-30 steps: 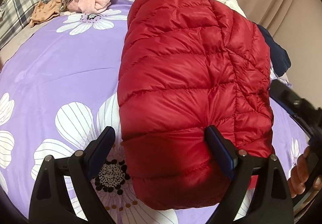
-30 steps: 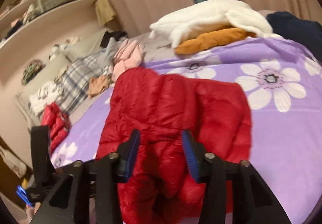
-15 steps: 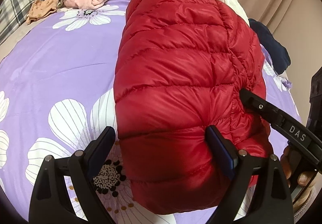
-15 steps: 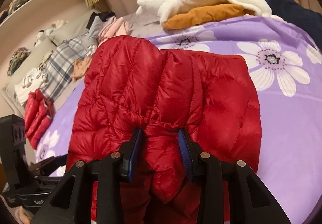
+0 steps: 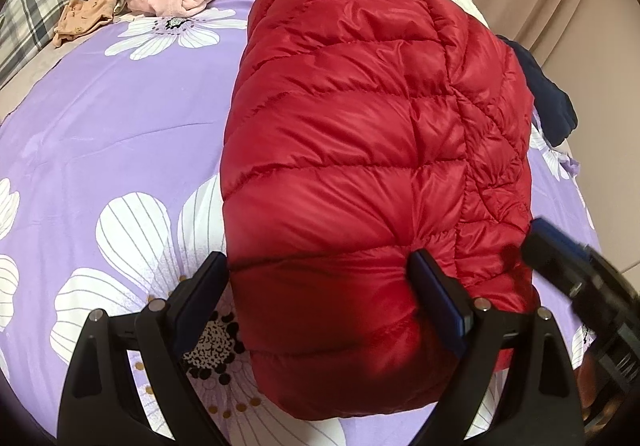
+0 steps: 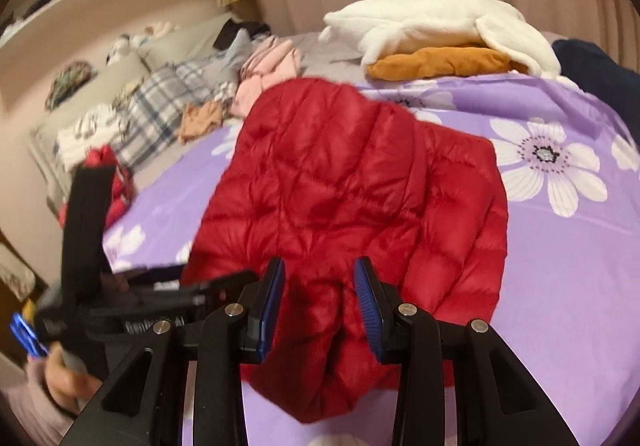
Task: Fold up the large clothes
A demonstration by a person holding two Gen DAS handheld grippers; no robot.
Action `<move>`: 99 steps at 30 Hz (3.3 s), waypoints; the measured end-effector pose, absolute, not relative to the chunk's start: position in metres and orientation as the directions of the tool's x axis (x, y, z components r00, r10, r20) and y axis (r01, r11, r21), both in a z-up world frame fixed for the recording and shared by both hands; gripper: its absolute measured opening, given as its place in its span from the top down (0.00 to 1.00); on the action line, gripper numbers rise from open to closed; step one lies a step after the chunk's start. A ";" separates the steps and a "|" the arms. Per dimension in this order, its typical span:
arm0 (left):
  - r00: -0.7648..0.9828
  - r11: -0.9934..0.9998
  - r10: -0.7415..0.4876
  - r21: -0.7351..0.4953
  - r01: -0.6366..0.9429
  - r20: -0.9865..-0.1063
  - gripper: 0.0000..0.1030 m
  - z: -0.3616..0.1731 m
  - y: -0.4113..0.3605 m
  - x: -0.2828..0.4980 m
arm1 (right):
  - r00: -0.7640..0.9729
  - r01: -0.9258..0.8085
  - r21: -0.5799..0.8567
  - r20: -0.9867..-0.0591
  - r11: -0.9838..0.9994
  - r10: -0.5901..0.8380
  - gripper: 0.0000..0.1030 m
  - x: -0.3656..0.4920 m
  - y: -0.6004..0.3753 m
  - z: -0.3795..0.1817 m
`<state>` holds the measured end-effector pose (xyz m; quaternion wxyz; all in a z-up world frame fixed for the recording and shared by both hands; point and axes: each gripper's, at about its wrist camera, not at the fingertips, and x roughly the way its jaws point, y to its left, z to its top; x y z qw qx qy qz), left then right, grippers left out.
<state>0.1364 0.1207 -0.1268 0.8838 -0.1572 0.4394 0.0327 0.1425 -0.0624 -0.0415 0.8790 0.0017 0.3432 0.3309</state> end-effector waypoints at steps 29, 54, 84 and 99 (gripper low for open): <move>0.634 0.970 0.045 -0.118 -0.212 -0.772 0.10 -0.101 0.109 0.090 | 0.547 -0.538 0.160 -0.681 0.828 0.487 0.61 0.144 -0.053 -0.061; 0.635 0.958 0.103 -0.095 -0.270 -0.766 0.04 -0.054 0.111 0.028 | 0.604 -0.435 0.149 -0.683 0.888 0.411 0.19 0.104 -0.103 -0.016; 0.696 0.978 0.109 -0.050 -0.204 -0.709 0.00 0.019 0.078 -0.013 | 0.704 -0.408 0.122 -0.589 0.905 0.397 0.01 0.051 -0.111 0.052; 0.689 0.980 0.107 -0.042 -0.196 -0.716 0.00 0.017 0.076 -0.008 | 0.696 -0.416 0.122 -0.595 0.901 0.402 0.01 0.054 -0.111 0.052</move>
